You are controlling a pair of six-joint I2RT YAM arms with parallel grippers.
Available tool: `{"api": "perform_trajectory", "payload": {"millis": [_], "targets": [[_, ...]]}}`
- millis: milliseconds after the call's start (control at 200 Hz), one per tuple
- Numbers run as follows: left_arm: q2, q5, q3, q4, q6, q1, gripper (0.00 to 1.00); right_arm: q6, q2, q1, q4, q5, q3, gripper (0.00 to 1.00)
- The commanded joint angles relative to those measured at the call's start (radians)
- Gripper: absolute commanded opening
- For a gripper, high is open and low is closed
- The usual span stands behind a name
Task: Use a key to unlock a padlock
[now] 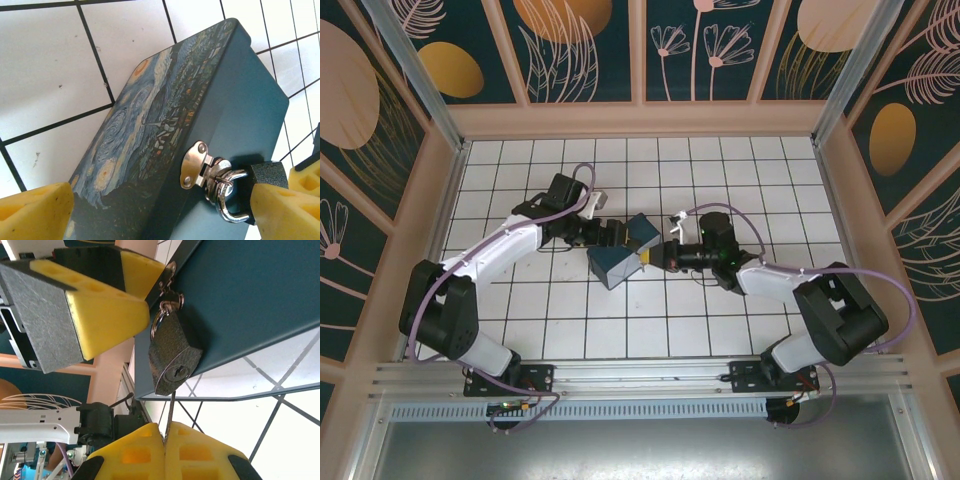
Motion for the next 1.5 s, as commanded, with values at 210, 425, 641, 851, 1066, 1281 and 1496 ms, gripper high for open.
{"api": "perform_trajectory", "payload": {"millis": [210,425,641,851,1066,1281,1496], "targets": [[0.016,-0.002,0.052,-0.025,0.031,0.006,0.92,0.015,-0.103,-0.024,0.027,0.046,-0.1,0.0],[0.0,-0.031,0.057,-0.049,0.066,-0.002,0.93,0.014,-0.068,-0.042,0.101,-0.015,-0.063,0.0],[-0.006,-0.088,0.042,-0.059,0.068,-0.046,0.92,0.067,-0.011,-0.069,0.215,-0.031,-0.035,0.0],[-0.003,-0.094,0.021,-0.058,0.069,-0.05,0.9,0.075,0.002,-0.06,0.236,-0.033,-0.043,0.0],[-0.002,-0.098,-0.002,-0.054,0.075,-0.05,0.86,0.083,0.031,-0.053,0.26,-0.03,-0.04,0.0],[0.004,-0.109,-0.02,-0.055,0.09,-0.05,0.83,0.096,0.048,-0.053,0.296,-0.027,-0.053,0.0],[0.007,-0.113,-0.023,-0.062,0.095,-0.05,0.82,0.102,0.058,-0.031,0.315,-0.035,-0.051,0.0]]}}
